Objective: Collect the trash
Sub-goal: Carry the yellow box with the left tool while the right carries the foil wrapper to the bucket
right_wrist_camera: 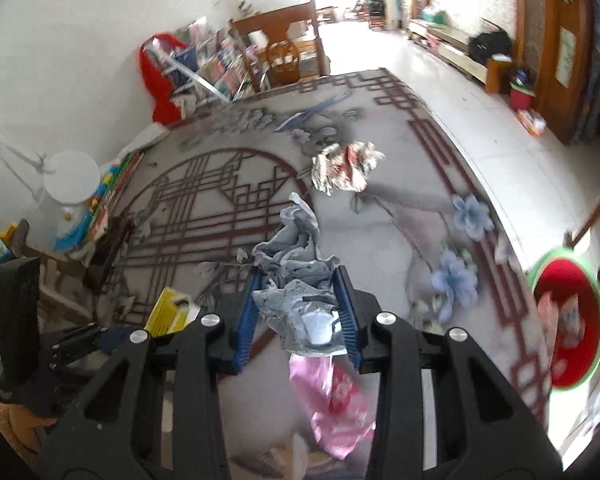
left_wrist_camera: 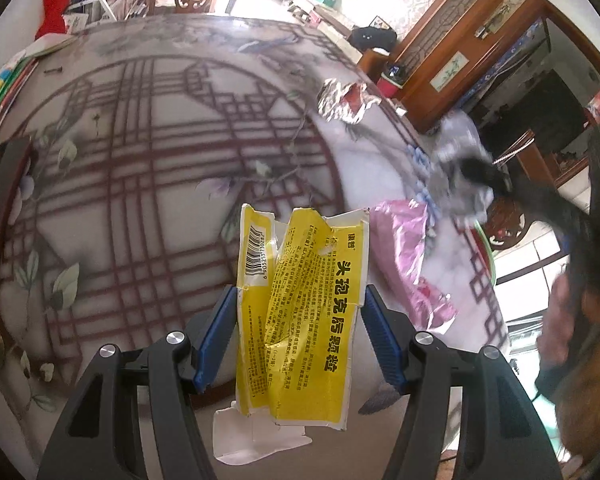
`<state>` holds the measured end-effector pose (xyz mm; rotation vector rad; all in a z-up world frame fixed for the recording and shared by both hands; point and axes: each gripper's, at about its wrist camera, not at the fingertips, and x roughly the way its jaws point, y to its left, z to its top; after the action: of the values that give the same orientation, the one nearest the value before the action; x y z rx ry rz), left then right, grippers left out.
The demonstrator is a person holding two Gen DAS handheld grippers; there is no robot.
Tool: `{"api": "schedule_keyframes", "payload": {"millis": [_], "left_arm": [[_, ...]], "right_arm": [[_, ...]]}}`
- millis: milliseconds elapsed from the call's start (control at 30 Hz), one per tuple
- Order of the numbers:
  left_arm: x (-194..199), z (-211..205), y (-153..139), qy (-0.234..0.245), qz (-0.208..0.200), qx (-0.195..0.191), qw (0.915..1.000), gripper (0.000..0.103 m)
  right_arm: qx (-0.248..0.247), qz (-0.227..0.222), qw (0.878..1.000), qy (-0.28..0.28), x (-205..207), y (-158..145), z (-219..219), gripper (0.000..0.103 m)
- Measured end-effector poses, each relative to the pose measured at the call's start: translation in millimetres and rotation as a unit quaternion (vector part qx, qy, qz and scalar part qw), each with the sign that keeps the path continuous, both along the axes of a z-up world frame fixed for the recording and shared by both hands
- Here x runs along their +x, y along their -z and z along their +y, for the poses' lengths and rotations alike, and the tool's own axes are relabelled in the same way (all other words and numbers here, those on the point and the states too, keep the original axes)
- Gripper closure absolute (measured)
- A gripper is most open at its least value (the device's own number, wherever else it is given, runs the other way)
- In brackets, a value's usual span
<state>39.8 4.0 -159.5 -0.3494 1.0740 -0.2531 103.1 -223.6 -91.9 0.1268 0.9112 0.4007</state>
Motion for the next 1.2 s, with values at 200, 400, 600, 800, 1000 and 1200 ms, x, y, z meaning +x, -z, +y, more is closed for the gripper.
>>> {"api": "schedule_keyframes", "payload": {"millis": [200,400,600,800,1000,1200], "left_arm": [[10.6,-13.1,-17.2,0.010,-0.026,-0.005,0.9996,0.043],[19.7,-36.3,-34.9,0.026,-0.046,-0.009,0.9986,0.043],[29.1,-56.0,-58.0,0.028,-0.072,-0.002,0.9970,0.043],[39.9,-75.6,-77.5,0.026,-0.093,0.009,0.9953,0.043],[45.8,-99.2,-84.1,0.030,-0.098,0.016,0.9946,0.042],[52.7,-124.4,-85.5,0.039,-0.096,0.020,0.9944,0.042]], "right_arm": [[0.020,0.030,0.999,0.032,-17.4,11.0,-19.1,0.067],[0.025,0.023,0.998,0.055,-23.7,6.9,-43.0,0.067],[0.028,0.011,0.997,0.074,-24.7,-0.8,-66.3,0.067],[0.035,-0.005,0.995,0.091,-20.0,-14.2,-95.8,0.067],[0.038,-0.014,0.994,0.101,-16.9,-20.2,-122.5,0.067],[0.045,-0.015,0.992,0.114,-14.1,-19.2,-149.5,0.067]]}}
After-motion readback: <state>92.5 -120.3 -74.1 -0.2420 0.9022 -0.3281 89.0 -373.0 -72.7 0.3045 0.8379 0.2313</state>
